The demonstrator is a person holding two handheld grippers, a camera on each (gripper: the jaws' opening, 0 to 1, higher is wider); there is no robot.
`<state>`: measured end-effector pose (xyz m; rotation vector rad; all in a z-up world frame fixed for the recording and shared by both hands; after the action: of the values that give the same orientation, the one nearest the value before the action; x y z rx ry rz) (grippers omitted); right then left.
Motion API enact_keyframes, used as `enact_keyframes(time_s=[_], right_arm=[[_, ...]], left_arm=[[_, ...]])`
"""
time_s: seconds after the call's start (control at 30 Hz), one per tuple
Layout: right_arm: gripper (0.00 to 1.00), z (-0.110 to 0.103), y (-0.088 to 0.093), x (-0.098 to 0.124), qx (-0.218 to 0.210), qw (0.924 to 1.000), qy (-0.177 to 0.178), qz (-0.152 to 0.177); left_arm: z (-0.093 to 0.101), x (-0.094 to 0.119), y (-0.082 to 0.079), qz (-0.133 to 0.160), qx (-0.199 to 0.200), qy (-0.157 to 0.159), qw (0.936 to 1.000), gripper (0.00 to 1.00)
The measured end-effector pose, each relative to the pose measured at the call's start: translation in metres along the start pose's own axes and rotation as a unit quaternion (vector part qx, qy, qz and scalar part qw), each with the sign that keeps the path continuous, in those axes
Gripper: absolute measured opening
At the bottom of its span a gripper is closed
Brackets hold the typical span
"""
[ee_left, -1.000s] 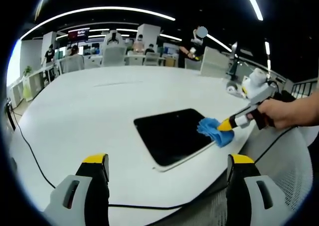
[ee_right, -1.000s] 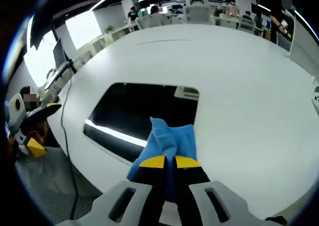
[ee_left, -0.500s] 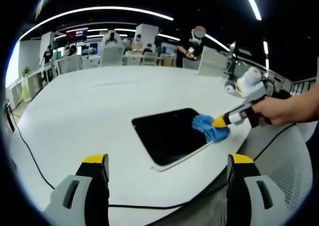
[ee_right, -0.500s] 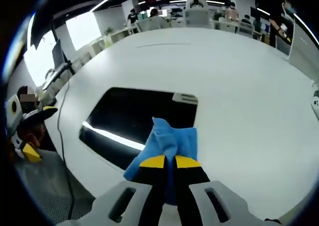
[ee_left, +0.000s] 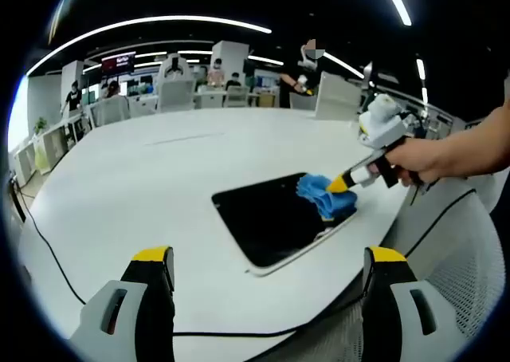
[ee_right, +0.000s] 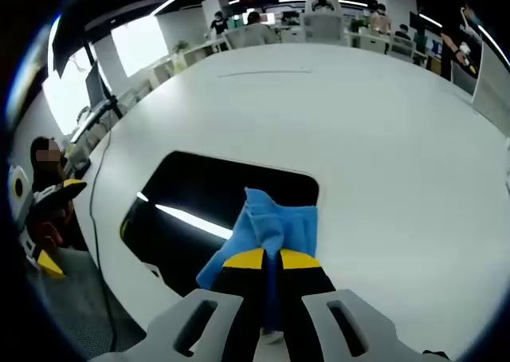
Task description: Wipe the mirror surface with the cleaning cloth until all visible marks leave the cleaned area.
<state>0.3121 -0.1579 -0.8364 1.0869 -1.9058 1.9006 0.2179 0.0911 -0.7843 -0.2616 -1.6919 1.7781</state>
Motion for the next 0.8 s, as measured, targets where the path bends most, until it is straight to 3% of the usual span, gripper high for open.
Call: enact_keyframes(time_s=[0.8], right_arm=[[0.0, 0.021, -0.035, -0.037, 0.008, 0.9999, -0.01, -0.012]], left_arm=[[-0.006, 0.001, 0.002, -0.001, 0.013, -0.019, 0.9997, 0.99]])
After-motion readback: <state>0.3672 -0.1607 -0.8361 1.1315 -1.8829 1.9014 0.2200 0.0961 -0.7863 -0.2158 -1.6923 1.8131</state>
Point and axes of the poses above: the point that each gripper's makers call its tool centre point, and the gripper's own axes: x roughly backward along the fingers, z roughly to its right, y roughly out of its underside, the point moved 4 cm from there along x, roughly backward along the fingers, and after that the axes turned 12 degrees about z, right-handed, at the moved point
